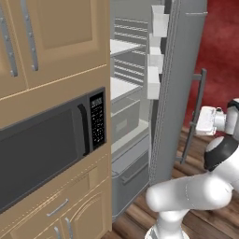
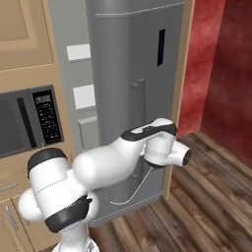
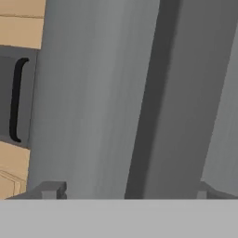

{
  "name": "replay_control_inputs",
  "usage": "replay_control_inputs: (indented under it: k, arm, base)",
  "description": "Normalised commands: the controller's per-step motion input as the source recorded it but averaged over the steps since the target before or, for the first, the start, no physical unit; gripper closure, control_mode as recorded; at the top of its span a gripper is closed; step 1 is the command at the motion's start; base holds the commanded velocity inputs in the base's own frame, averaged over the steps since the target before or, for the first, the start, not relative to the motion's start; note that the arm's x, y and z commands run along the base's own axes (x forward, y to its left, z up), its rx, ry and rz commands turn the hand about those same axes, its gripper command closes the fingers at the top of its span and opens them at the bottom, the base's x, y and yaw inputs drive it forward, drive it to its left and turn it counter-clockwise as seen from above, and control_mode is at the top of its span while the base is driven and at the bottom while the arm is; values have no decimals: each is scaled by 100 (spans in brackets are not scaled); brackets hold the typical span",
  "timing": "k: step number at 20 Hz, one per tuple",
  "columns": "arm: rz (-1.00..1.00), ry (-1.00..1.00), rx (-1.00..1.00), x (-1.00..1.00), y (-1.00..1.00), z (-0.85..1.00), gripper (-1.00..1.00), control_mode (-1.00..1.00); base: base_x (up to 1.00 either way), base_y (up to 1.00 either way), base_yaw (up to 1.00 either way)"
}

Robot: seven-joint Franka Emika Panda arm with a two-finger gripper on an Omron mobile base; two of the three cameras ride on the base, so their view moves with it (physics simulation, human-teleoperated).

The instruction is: There is a bowl on the dining counter. Grab a lemon wedge from the fridge and place it in the bowl. Then get the liquor bottle and glass cup from the cabinet and place them next to the bowl.

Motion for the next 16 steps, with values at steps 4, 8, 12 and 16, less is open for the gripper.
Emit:
replay_control_inputs:
  k: [4,8,12,16]
  arm:
    - [2,-23,-10,-47,0,15,-100,-100]
    - [-2,-12,-4,-58,-4,12,-100,-100]
    - [-3,4,8,-1,-56,4,-100,-100]
    - [0,4,11,0,-69,0,-100,-100]
  base:
    - [0,0,0]
    - [0,0,0]
    - [0,0,0]
    - [0,0,0]
